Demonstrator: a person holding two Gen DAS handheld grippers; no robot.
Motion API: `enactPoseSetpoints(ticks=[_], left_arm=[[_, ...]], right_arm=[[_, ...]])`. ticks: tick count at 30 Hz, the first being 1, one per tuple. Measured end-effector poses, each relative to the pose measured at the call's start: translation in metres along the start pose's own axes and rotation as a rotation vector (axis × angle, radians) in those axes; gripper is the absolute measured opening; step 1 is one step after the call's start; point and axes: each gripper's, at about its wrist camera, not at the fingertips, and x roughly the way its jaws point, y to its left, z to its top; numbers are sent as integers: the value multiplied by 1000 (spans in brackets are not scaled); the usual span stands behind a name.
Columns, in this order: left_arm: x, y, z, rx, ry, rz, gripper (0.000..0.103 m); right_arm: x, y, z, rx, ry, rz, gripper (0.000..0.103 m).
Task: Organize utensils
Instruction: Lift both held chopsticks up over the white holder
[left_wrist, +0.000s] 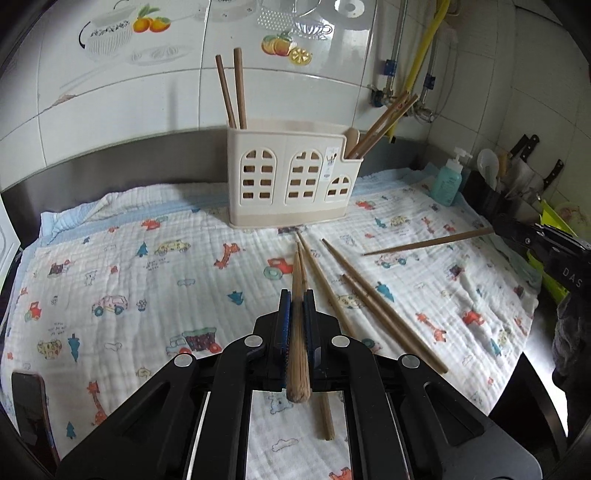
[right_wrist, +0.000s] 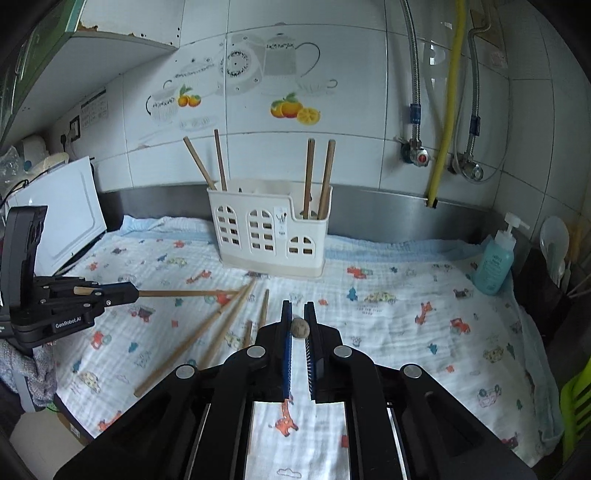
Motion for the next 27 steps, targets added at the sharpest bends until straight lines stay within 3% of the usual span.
enactPoseSetpoints(ticks=[14, 19, 27], left_arm=[[-20, -4, 74, 74, -78, -31, 5], [-27, -9, 105, 109, -112, -26, 5], [-49, -10, 172, 116, -236, -12, 5]], right_arm=[[-7, -1, 108, -48, -72, 113, 6], [-4, -3, 149, -64, -108, 116, 6], [20, -12, 188, -43, -135, 91, 6]])
